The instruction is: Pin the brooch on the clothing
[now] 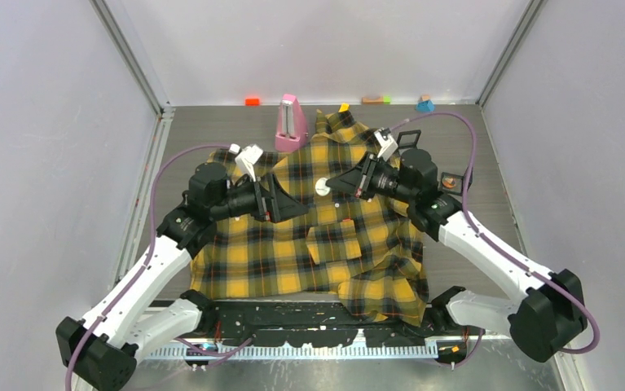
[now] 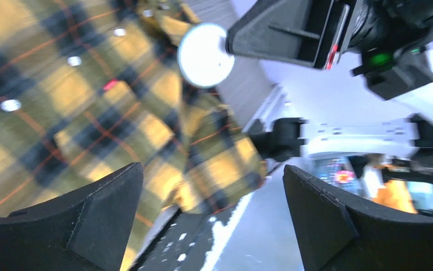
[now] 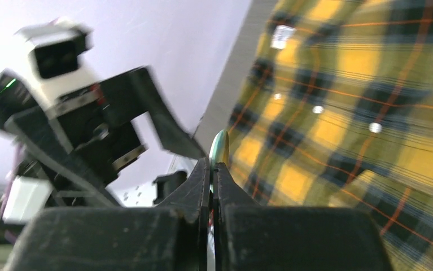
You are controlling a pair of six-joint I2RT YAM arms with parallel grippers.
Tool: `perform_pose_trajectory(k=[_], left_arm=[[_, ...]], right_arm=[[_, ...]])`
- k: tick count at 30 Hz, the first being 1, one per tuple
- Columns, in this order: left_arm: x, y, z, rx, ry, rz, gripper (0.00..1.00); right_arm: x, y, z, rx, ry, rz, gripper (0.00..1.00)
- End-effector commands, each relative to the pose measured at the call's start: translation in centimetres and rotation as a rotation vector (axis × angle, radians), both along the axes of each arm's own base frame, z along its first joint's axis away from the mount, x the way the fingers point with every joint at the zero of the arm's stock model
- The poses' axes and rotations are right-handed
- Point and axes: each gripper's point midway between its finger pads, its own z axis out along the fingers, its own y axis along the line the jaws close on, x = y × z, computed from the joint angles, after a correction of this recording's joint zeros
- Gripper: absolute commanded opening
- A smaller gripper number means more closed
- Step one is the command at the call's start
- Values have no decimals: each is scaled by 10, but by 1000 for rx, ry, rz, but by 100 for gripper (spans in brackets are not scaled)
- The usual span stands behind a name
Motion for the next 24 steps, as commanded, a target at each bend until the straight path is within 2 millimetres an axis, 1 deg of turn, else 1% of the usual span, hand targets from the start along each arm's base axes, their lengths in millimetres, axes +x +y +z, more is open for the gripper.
perform_pose_trajectory(k=[1, 2, 3, 4, 5, 6, 8, 9, 10, 11, 12, 13, 14, 15, 16, 17, 18, 19, 20, 21, 22, 23, 24], left_arm=[[-16, -17, 59, -291, 44, -151, 95], [-15, -17, 62, -314, 49, -160, 92], [-15, -18, 65, -334, 51, -167, 88], [-14, -18, 67, -347, 53, -171, 84], [-14, -18, 69, -355, 54, -173, 80], [-14, -18, 70, -359, 53, -175, 78], [-15, -18, 77, -375, 35, -183, 77], [-17, -17, 80, -382, 23, -189, 78], [-18, -17, 83, -384, 11, -195, 80], [-19, -16, 83, -381, 2, -200, 83], [-20, -16, 82, -371, -1, -202, 84], [-20, -16, 79, -354, 3, -203, 84], [-20, -16, 75, -331, 4, -203, 83], [-20, -15, 69, -301, 11, -203, 82], [-20, -14, 64, -271, 10, -205, 81], [-21, -13, 58, -238, 14, -206, 80], [-22, -11, 54, -206, -1, -218, 79], [-23, -11, 52, -187, -4, -234, 77], [-26, -11, 50, -175, -2, -258, 75], [-28, -12, 50, -170, 3, -286, 72], [-30, -13, 49, -170, 12, -311, 68], [-33, -15, 49, -174, 22, -338, 64], [-35, -16, 49, -183, 25, -362, 63]], right_arm=[[-47, 13, 69, 105, -212, 279, 1], [-52, 14, 76, 137, -195, 297, 1], [-59, 15, 85, 167, -222, 331, 1], [-63, 14, 91, 193, -208, 342, 1], [-67, 14, 98, 214, -230, 364, 1], [-70, 14, 104, 228, -233, 372, 1], [-77, 13, 111, 232, -248, 398, 1], [-77, 12, 107, 216, -226, 402, 1], [-79, 12, 110, 201, -239, 415, 1], [-79, 13, 102, 174, -198, 420, 1], [-81, 12, 105, 158, -218, 434, 1], [-81, 13, 98, 136, -177, 441, 1], [-84, 13, 101, 129, -187, 460, 1], [-84, 13, 96, 116, -155, 471, 1], [-88, 13, 100, 115, -160, 493, 1], [-88, 14, 95, 107, -127, 504, 1], [-92, 15, 96, 105, -117, 527, 1], [-92, 17, 93, 98, -89, 538, 1], [-97, 19, 90, 92, -66, 562, 1], [-96, 22, 87, 85, -55, 577, 1], [-101, 25, 82, 71, -29, 596, 1], [-100, 28, 79, 55, -34, 608, 1], [-106, 31, 72, 34, -3, 628, 1]])
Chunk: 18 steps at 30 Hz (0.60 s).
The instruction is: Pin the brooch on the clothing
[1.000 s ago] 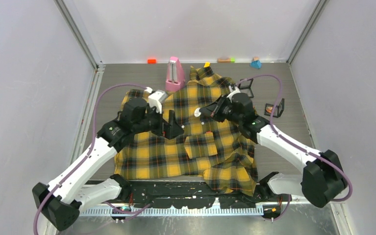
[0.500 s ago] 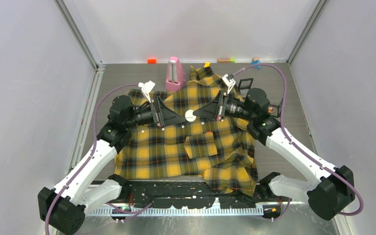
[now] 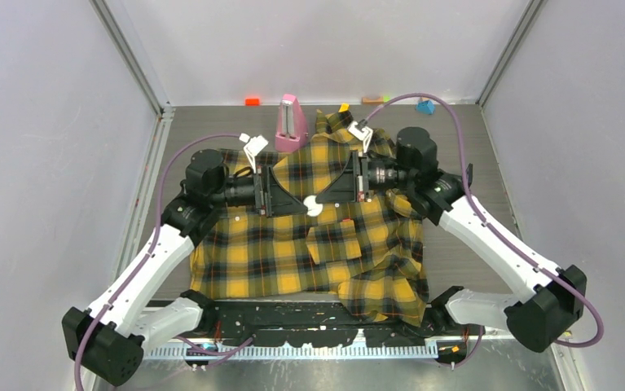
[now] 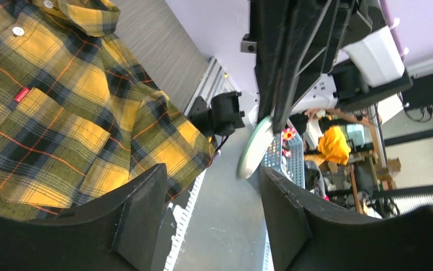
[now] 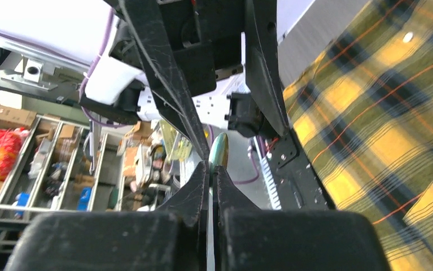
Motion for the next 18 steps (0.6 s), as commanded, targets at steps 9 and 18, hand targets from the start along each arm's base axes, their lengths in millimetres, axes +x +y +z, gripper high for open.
perform_pose_trajectory(k=[9, 18], left_arm=[[-28, -1, 6, -33, -47, -204, 46], [-32, 1, -6, -18, -23, -218, 45]], right_arm=[[-24, 23, -22, -97, 36, 182, 1], [-25, 24, -18, -83, 32, 205, 1]])
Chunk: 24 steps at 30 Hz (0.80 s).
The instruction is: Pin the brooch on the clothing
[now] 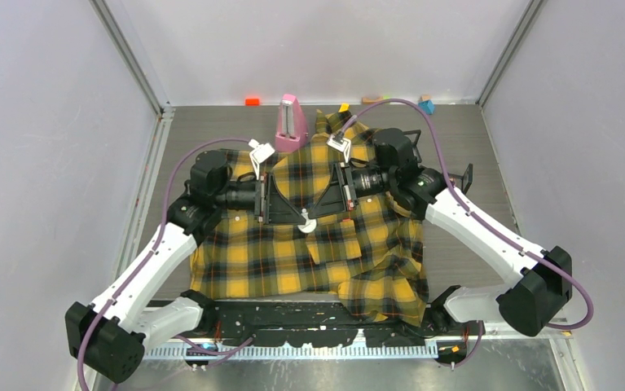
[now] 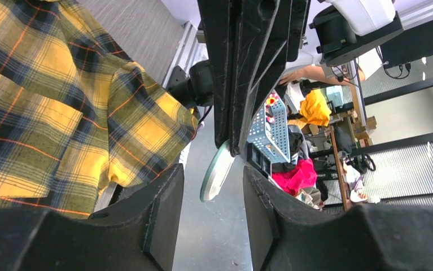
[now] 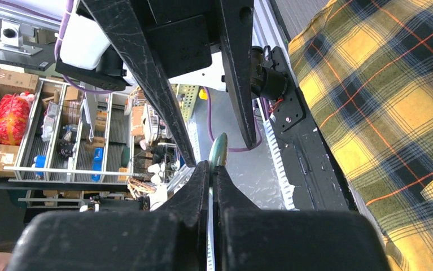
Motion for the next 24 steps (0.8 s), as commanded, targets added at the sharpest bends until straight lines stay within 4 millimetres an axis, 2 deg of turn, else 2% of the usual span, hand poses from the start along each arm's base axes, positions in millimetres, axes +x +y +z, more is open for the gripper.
perform_pose_trajectory(k=[1, 5, 9, 11, 13, 14, 17, 18, 19, 20, 21, 22, 23, 24], left_arm=[[-8, 3, 1, -13, -32, -33, 45], [-8, 3, 0, -12, -27, -33, 20], [-10, 3, 1, -15, -23, -40, 2], [-12, 3, 4, -25, -27, -45, 0], [-11, 4, 8, -36, -43, -32, 0], [-9, 4, 9, -38, -50, -12, 0], [8, 4, 1, -11, -31, 101, 0], [18, 3, -6, 5, -1, 147, 0], [28, 2, -11, 15, 42, 199, 0], [36, 1, -14, 11, 72, 235, 0], [44, -1, -14, -6, 98, 273, 0], [51, -1, -12, -35, 112, 313, 0], [59, -1, -9, -68, 126, 357, 0], [65, 0, -10, -91, 141, 400, 0]], right_arm=[[-4, 2, 22, 55, -55, 44, 1], [-5, 2, 23, 57, -54, 46, 1], [-5, 1, 23, 55, -53, 46, 1], [-2, 2, 24, 54, -62, 34, 1], [6, 2, 24, 47, -72, -8, 13], [13, -1, 24, 44, -76, -42, 30], [42, -12, 17, 21, -62, -196, 53], [52, -18, 23, 46, -82, -239, 56], [61, -23, 17, 45, -45, -290, 59], [65, -25, 24, 75, -68, -317, 60], [73, -28, 16, 66, -38, -372, 61], [76, -29, 24, 104, -45, -400, 61], [80, -30, 14, 102, -23, -436, 60], [83, -30, 26, 165, -24, -462, 59]])
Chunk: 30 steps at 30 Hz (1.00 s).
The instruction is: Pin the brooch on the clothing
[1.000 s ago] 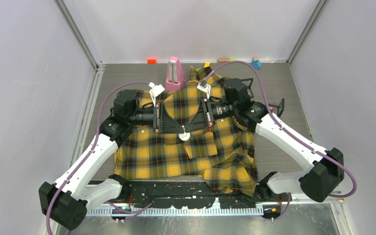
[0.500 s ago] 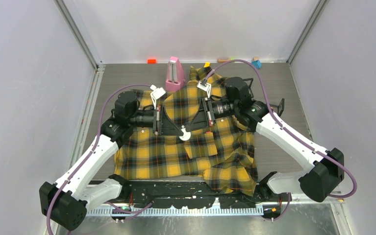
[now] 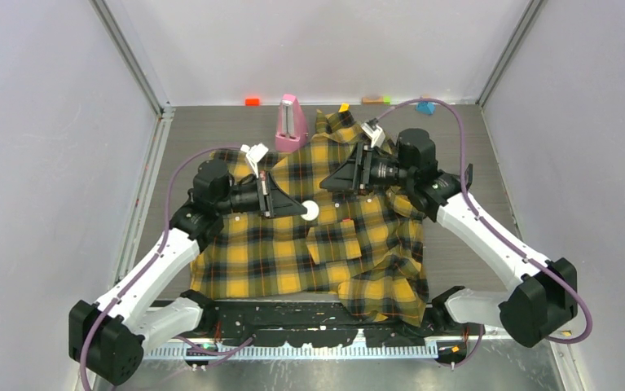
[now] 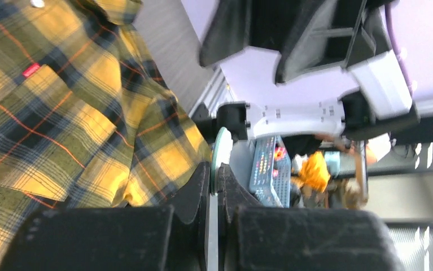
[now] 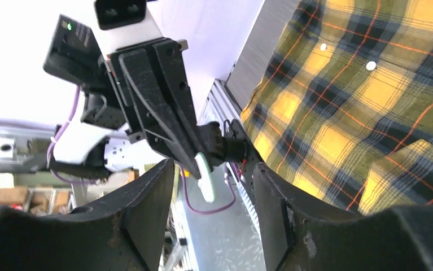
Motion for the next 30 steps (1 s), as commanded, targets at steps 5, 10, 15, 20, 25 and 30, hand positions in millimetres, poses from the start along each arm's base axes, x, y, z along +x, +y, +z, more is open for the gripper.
perform_pose_trajectory(k=[5, 10, 15, 20, 25, 30], left_arm=[[58, 10, 23, -188, 34, 366, 0], [61, 13, 26, -195, 34, 399, 0], [61, 14, 23, -199, 52, 405, 0], [59, 15, 23, -203, 50, 410, 0], [58, 14, 23, -215, 54, 403, 0], [57, 15, 25, -221, 48, 406, 0]], right_arm=[[7, 4, 23, 242, -41, -182, 54], [0, 13, 12, 256, -19, -188, 50], [-1, 19, 18, 333, -8, -161, 43], [0, 24, 21, 343, -13, -151, 35], [5, 26, 15, 330, -7, -159, 32], [9, 26, 7, 311, 5, -181, 30]])
